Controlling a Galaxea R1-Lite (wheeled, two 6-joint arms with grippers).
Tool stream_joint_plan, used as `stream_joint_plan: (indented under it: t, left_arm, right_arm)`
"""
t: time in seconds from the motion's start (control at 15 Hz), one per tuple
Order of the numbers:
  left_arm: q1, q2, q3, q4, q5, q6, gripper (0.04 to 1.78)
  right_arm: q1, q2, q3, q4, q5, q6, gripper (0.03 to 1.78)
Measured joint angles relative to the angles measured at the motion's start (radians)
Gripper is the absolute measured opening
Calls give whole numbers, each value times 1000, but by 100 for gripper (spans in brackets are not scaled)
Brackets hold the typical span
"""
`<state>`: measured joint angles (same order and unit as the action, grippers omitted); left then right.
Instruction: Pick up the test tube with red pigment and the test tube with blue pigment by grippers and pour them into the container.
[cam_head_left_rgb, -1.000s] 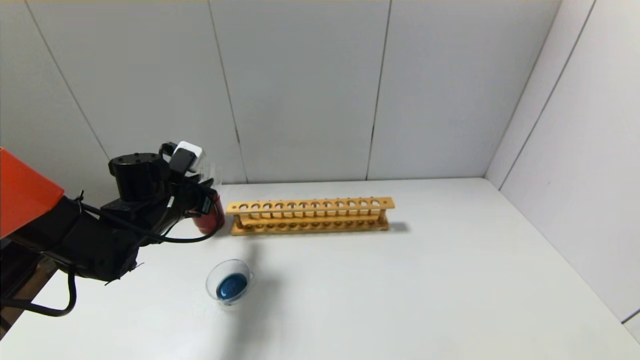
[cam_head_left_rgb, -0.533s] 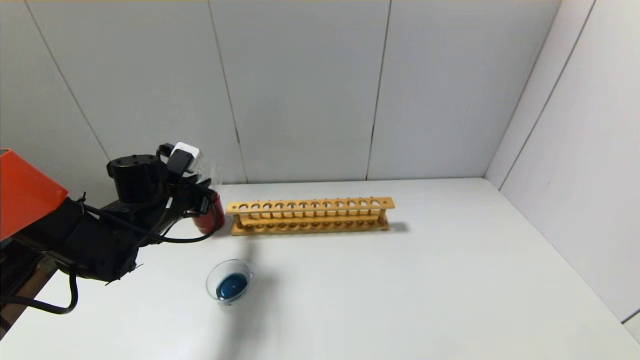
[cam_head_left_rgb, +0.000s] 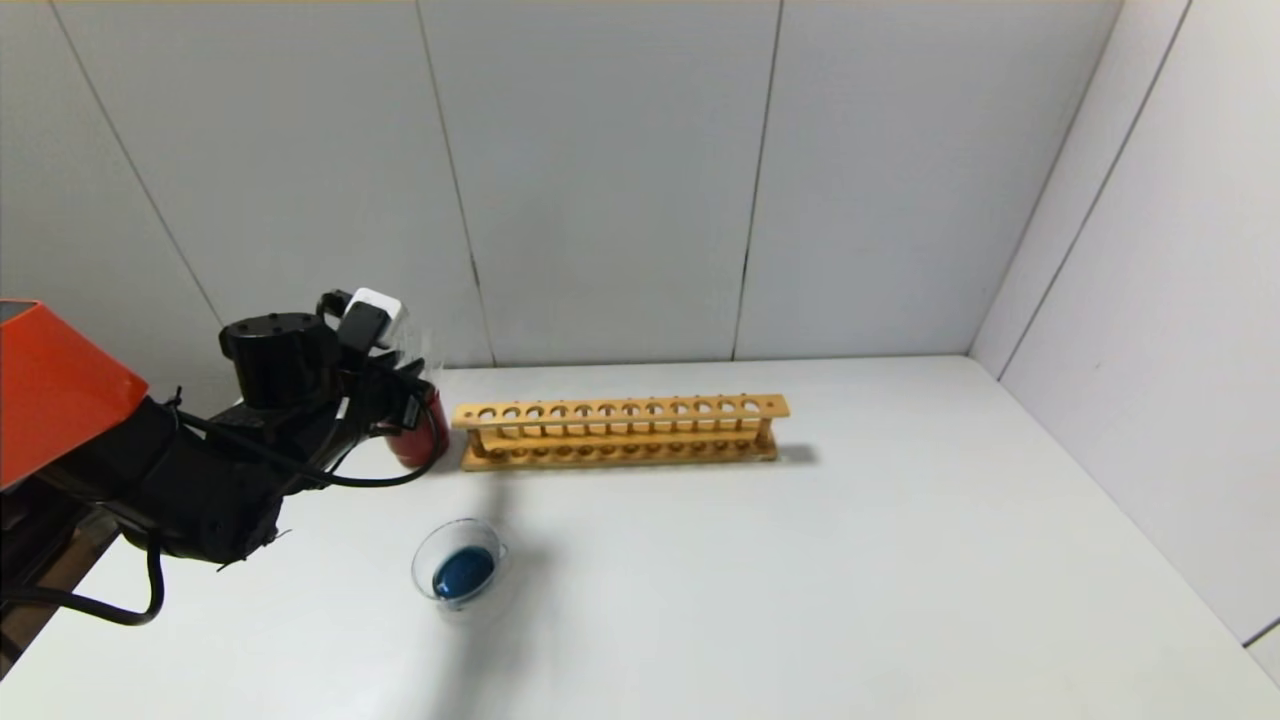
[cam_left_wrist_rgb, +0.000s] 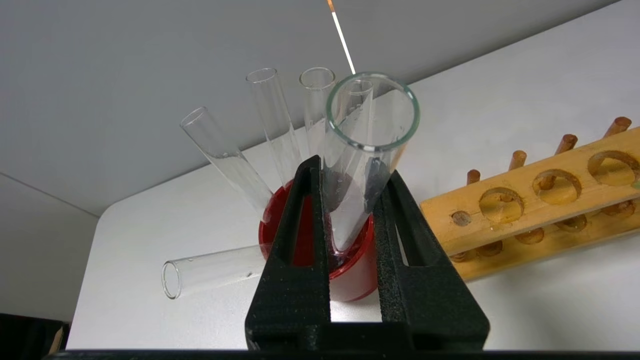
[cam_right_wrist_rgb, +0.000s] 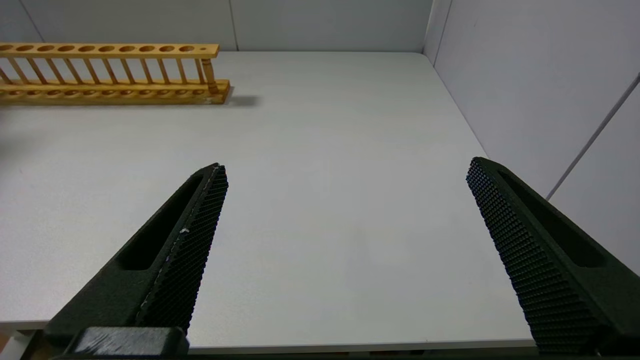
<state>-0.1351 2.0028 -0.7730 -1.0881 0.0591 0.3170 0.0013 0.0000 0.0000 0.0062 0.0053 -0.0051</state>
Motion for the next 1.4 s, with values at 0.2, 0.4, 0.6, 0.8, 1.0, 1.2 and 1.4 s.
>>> stream_joint_plan:
  t: [0.2, 0.4, 0.6, 0.8, 1.0, 1.2, 1.4]
  left_arm:
    - [0, 11, 0, -43, 1, 1, 47]
    - [0, 23, 1, -58, 0, 1, 89]
    - [3, 27, 1, -76, 0, 1, 140]
    - [7, 13, -7, -74, 0, 3, 168]
    - [8, -49, -27, -45, 1, 15, 175]
    - [12, -188, -29, 45, 15, 32, 175]
    - [17, -404, 14, 173, 100, 52, 175]
  right_arm:
    - [0, 0, 0, 0, 0, 0, 175]
    - [0, 0, 0, 0, 0, 0, 175]
    - [0, 0, 0, 0, 0, 1, 175]
    - [0, 0, 0, 0, 0, 0, 175]
    - [0, 0, 0, 0, 0, 0, 175]
    - [0, 0, 0, 0, 0, 0, 175]
    - [0, 0, 0, 0, 0, 0, 175]
